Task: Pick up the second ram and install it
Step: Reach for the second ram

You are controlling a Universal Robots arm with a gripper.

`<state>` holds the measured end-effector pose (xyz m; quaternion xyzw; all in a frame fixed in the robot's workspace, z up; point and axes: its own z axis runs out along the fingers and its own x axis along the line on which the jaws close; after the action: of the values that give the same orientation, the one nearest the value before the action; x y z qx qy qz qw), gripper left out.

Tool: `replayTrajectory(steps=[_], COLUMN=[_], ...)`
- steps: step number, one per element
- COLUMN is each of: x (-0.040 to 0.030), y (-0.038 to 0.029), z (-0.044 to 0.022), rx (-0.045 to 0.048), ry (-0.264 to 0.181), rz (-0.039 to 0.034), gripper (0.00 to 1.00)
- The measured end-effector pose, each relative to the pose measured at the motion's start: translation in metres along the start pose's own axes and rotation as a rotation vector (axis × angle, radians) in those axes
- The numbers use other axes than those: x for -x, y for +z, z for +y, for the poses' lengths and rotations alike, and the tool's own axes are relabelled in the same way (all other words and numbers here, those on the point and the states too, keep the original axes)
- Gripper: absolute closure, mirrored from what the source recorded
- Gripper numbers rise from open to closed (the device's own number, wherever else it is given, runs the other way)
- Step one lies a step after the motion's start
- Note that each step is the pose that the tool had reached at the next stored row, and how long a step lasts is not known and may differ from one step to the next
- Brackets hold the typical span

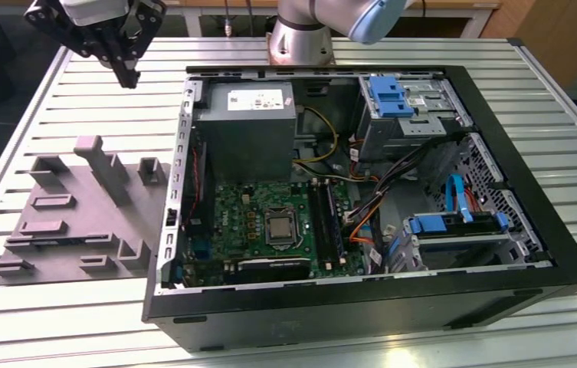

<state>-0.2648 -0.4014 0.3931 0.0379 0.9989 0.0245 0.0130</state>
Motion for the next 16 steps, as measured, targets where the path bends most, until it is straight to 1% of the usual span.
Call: replayTrajectory(steps=[16], x=[-0.0033], y=[-0.0002], z=[-0.0039], rx=[-0.0001], ry=[0.0], rz=[0.0], gripper=[0.89])
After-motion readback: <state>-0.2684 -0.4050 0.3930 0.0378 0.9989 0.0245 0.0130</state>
